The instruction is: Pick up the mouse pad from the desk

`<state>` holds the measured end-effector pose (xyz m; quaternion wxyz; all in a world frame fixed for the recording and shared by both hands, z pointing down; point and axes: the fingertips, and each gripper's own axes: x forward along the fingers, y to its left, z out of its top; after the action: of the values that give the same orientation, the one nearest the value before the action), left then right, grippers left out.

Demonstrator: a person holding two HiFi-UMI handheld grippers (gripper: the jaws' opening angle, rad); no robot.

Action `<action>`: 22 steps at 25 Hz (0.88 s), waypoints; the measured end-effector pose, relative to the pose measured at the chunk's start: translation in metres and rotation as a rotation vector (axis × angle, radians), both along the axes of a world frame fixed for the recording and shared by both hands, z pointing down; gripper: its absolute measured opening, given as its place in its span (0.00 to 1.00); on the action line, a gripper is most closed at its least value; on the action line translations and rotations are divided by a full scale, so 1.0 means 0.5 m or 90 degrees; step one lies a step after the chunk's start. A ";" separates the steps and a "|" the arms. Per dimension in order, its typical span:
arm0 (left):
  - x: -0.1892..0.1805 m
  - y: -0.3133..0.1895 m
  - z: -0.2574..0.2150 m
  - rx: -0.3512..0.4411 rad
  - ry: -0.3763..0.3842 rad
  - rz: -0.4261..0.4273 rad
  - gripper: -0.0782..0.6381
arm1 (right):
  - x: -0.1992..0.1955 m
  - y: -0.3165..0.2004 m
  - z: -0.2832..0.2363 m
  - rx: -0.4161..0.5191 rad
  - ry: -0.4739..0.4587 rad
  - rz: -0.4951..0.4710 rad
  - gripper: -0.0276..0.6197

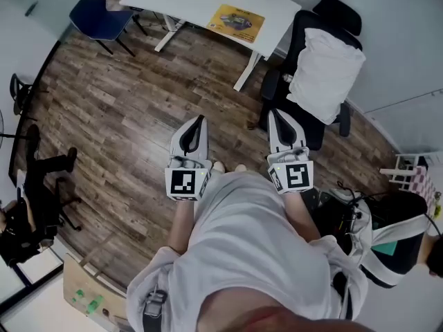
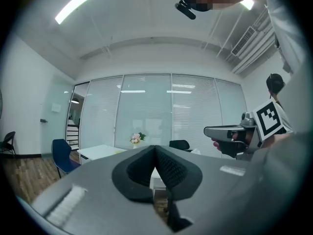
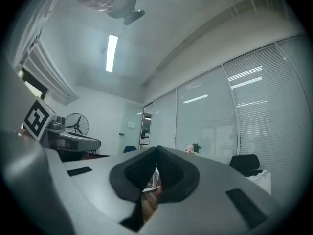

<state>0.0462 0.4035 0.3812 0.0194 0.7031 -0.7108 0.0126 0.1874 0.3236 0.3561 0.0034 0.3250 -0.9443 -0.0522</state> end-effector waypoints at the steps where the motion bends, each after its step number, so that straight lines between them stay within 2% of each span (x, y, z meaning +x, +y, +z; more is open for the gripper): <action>1: -0.002 0.002 0.000 0.001 0.001 -0.002 0.09 | -0.001 -0.001 -0.003 0.001 -0.003 0.002 0.04; 13: -0.068 0.015 0.009 0.002 0.014 -0.003 0.09 | -0.053 -0.012 0.012 0.000 0.024 0.015 0.04; 22: -0.081 -0.030 0.015 -0.007 0.010 0.021 0.09 | -0.037 -0.054 0.040 -0.012 0.039 0.051 0.04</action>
<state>0.0055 0.3883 0.3884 0.0288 0.7148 -0.6987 0.0113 0.1689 0.2964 0.3761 0.0371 0.3607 -0.9304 -0.0529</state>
